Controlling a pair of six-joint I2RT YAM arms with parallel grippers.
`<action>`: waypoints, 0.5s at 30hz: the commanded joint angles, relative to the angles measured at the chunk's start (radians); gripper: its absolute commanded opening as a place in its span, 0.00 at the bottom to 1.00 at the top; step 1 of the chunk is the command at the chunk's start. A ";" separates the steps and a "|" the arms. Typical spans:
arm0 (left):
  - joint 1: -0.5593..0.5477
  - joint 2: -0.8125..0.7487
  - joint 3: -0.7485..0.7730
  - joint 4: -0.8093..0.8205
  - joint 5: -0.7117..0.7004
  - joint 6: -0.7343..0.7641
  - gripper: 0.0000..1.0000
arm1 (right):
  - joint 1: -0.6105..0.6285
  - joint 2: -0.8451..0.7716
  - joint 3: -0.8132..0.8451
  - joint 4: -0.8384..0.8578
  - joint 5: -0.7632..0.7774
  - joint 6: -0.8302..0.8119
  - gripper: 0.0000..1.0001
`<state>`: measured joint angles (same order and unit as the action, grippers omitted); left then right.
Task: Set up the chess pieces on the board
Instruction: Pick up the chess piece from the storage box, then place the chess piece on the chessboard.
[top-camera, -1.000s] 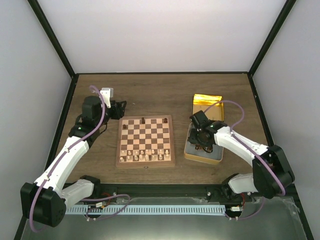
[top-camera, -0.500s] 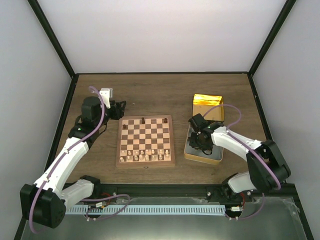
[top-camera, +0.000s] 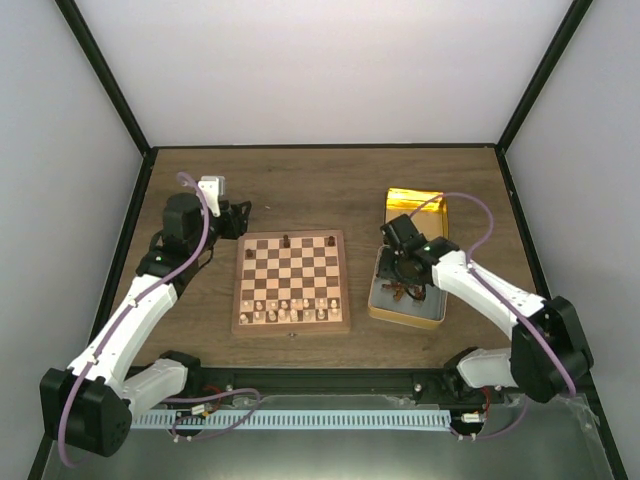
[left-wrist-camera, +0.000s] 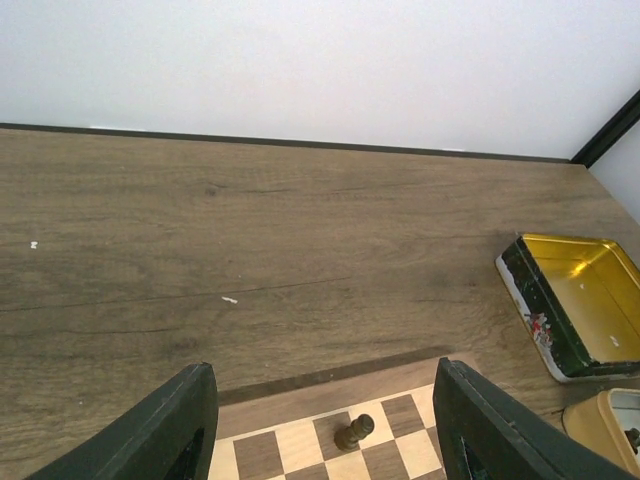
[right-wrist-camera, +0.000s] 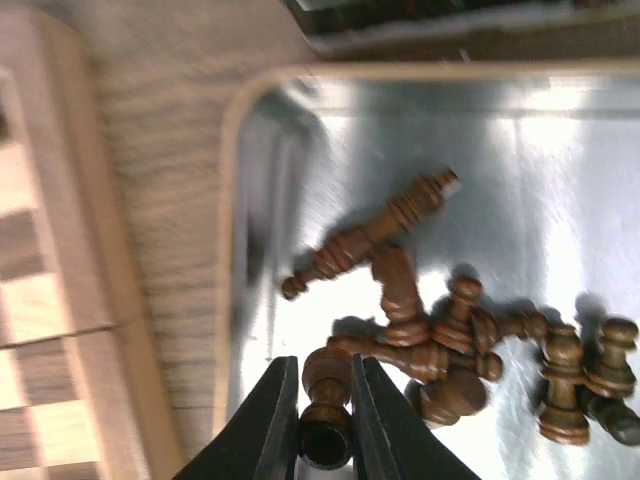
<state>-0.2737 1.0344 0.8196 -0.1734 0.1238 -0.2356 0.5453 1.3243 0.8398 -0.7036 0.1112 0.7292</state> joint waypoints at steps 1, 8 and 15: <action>-0.001 -0.025 -0.005 0.017 -0.014 -0.002 0.61 | 0.001 -0.046 0.072 0.044 0.007 -0.016 0.14; 0.000 -0.040 -0.010 0.015 -0.021 -0.001 0.61 | 0.009 -0.016 0.127 0.116 -0.064 -0.052 0.14; -0.001 -0.061 -0.010 0.006 -0.042 -0.004 0.61 | 0.121 0.175 0.309 0.151 -0.110 -0.114 0.15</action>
<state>-0.2737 1.0023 0.8150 -0.1738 0.1081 -0.2356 0.6014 1.3895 1.0149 -0.5922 0.0303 0.6647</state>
